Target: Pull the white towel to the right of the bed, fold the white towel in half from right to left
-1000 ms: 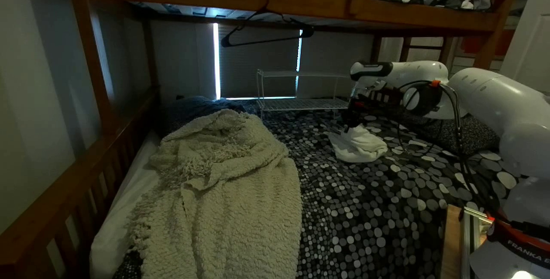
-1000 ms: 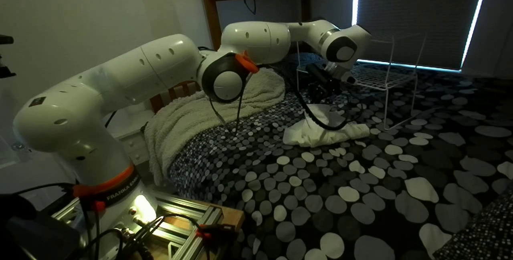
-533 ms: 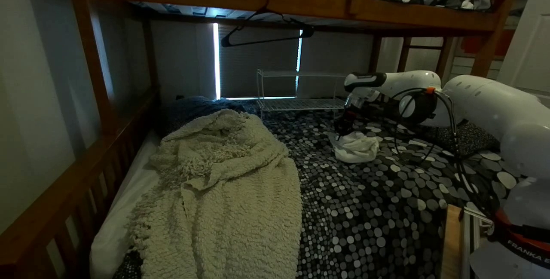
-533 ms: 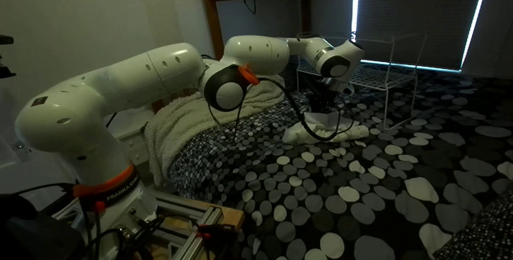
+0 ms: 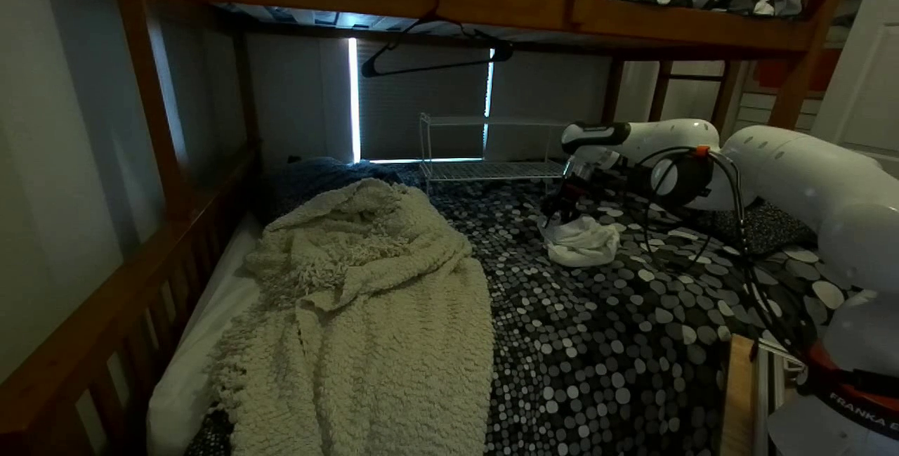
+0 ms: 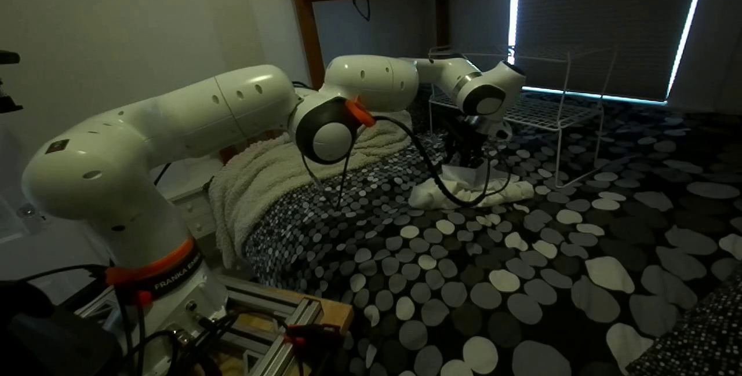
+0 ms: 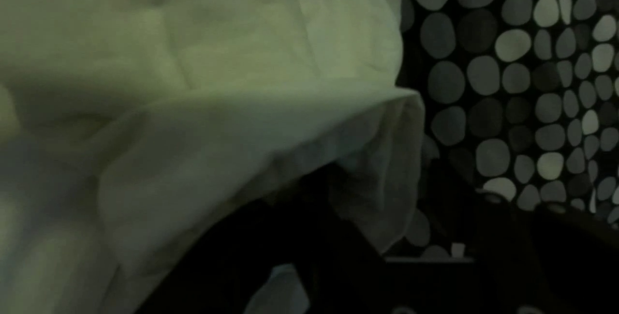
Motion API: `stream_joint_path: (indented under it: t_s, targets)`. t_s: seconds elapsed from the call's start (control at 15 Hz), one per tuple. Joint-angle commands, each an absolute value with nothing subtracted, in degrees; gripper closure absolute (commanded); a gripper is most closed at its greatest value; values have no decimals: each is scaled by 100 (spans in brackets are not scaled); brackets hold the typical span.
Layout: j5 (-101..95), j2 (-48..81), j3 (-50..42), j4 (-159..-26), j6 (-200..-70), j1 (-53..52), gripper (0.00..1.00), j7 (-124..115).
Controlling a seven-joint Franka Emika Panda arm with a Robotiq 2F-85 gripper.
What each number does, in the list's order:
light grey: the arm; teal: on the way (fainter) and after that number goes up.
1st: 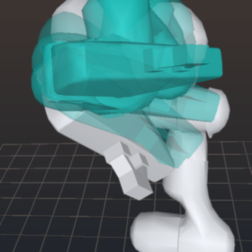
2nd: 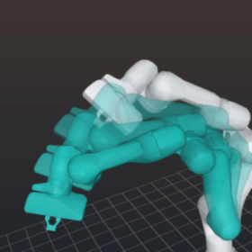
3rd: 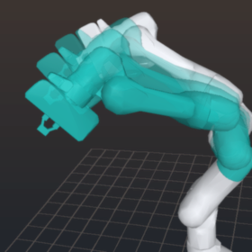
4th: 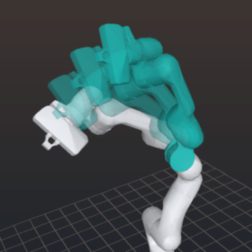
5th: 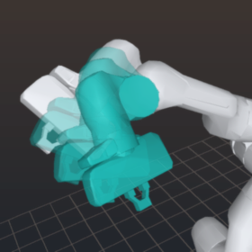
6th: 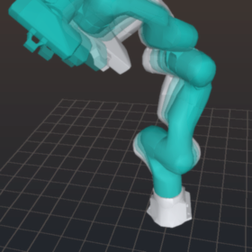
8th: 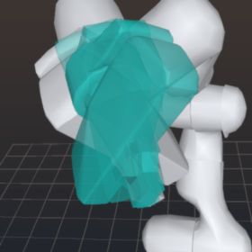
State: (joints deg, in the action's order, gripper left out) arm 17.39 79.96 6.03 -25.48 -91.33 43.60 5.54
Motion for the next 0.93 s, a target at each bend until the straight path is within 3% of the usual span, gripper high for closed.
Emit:
stream_joint_path:
  t_s: [0.0, 0.07, 0.13, 0.47, 0.8, 0.87]
  targets:
    - [1739, 7719, 677, -2542, -8946, 4387, 11, 637]
    - [1705, 7632, 675, -2539, -8994, 4390, 2, 833]
    - [1659, 7543, 656, -2533, -8999, 4385, 0, 1021]
    - [1223, 7115, 387, -2493, -8748, 4397, 0, 1706]
    - [1009, 6788, 358, -2664, -7073, 4661, 0, 2765]
    - [1101, 6905, 355, -2488, -7456, 4570, 0, 2323]
